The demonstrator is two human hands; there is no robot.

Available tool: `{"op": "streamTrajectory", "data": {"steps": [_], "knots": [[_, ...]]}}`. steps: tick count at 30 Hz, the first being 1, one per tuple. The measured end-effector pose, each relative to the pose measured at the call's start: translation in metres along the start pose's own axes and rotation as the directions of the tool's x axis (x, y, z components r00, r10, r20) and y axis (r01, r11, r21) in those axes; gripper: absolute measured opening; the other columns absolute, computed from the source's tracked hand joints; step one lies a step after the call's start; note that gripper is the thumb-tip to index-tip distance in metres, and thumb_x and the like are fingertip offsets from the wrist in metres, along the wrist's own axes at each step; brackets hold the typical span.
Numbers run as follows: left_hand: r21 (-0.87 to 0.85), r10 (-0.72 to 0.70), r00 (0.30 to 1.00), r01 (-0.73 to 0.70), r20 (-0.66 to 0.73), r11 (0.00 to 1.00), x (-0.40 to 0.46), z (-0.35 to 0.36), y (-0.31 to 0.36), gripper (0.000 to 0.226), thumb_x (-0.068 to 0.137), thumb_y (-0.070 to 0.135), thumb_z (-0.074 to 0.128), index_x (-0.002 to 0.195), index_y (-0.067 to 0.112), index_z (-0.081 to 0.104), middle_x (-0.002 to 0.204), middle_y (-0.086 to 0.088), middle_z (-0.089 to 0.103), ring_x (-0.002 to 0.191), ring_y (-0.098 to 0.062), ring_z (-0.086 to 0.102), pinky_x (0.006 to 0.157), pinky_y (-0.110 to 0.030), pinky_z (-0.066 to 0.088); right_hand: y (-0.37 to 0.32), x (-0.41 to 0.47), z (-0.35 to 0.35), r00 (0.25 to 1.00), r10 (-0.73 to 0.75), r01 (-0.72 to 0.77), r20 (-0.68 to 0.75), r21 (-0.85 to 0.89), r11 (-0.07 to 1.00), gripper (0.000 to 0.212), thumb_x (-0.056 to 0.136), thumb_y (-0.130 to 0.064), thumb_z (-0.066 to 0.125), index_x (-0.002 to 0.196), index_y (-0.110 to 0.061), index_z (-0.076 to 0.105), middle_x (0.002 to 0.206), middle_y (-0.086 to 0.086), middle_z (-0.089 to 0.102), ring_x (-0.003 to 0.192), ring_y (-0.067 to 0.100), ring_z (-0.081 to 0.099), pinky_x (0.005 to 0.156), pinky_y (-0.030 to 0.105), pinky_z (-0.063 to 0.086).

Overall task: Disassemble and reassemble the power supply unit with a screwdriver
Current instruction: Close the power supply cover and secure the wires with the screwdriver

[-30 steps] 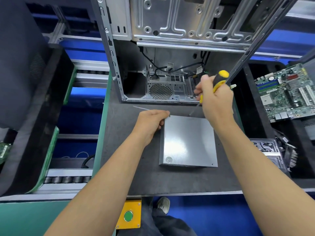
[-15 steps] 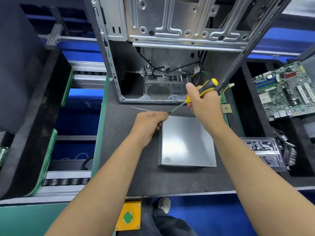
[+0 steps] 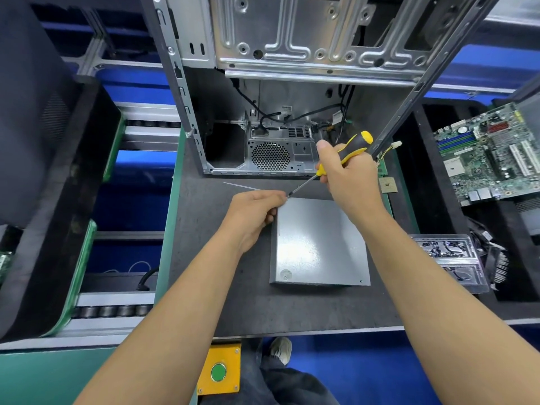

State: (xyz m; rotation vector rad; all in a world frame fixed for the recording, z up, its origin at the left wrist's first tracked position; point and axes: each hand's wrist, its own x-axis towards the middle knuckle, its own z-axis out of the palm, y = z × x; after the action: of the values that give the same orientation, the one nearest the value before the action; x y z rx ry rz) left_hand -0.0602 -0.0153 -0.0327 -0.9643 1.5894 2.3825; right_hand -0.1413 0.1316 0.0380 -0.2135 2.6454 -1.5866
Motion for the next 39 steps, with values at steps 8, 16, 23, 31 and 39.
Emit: {"op": "streamTrajectory", "data": {"steps": [8, 16, 23, 31, 39], "knots": [[0.137, 0.125, 0.991, -0.13, 0.04, 0.982, -0.002, -0.005, 0.0, 0.017, 0.085, 0.012, 0.074, 0.078, 0.026, 0.082, 0.082, 0.003, 0.075, 0.067, -0.005, 0.057, 0.063, -0.02, 0.047, 0.001, -0.002, 0.0, 1.0, 0.002, -0.002, -0.013, -0.021, 1.0, 0.053, 0.094, -0.046, 0.056, 0.066, -0.001, 0.062, 0.059, 0.0, 0.067, 0.053, 0.004, 0.062, 0.059, 0.028, 0.049], [0.424, 0.374, 0.921, -0.382, 0.106, 0.821, -0.005, -0.008, 0.004, 0.013, 0.083, 0.023, 0.081, 0.085, 0.036, 0.078, 0.084, 0.001, 0.068, 0.067, 0.002, 0.054, 0.064, -0.008, 0.043, 0.003, -0.003, 0.0, 0.999, 0.034, -0.034, -0.006, -0.007, 0.999, 0.053, 0.094, -0.048, 0.056, 0.067, -0.004, 0.064, 0.057, 0.0, 0.066, 0.054, 0.008, 0.062, 0.057, 0.03, 0.05], [0.413, 0.421, 0.899, -0.432, 0.122, 0.802, -0.004, -0.01, 0.004, 0.02, 0.085, 0.022, 0.078, 0.081, 0.041, 0.077, 0.082, 0.01, 0.066, 0.07, 0.003, 0.053, 0.068, -0.009, 0.042, 0.002, -0.002, 0.0, 0.995, 0.095, -0.096, 0.015, 0.112, 0.989, 0.053, 0.091, -0.052, 0.056, 0.059, -0.01, 0.064, 0.054, -0.001, 0.064, 0.054, 0.012, 0.059, 0.059, 0.034, 0.047], [0.345, 0.44, 0.892, -0.447, 0.104, 0.825, -0.005, -0.006, 0.004, 0.024, 0.087, 0.022, 0.075, 0.076, 0.043, 0.076, 0.081, 0.004, 0.071, 0.071, -0.002, 0.053, 0.068, -0.011, 0.045, -0.002, 0.001, -0.001, 0.993, 0.116, -0.12, 0.03, 0.18, 0.976, 0.046, 0.088, -0.051, 0.059, 0.055, -0.02, 0.062, 0.054, -0.002, 0.062, 0.053, 0.013, 0.058, 0.054, 0.033, 0.044], [0.39, 0.496, 0.862, -0.493, 0.103, 0.777, -0.009, -0.003, 0.008, 0.022, 0.087, 0.014, 0.074, 0.078, 0.033, 0.074, 0.09, -0.006, 0.067, 0.068, 0.002, 0.05, 0.068, -0.01, 0.042, -0.011, -0.001, 0.001, 0.996, 0.083, -0.081, -0.027, 0.062, 0.995, 0.052, 0.083, -0.058, 0.065, 0.063, -0.009, 0.067, 0.054, -0.002, 0.066, 0.055, 0.014, 0.065, 0.065, 0.041, 0.057]]}}
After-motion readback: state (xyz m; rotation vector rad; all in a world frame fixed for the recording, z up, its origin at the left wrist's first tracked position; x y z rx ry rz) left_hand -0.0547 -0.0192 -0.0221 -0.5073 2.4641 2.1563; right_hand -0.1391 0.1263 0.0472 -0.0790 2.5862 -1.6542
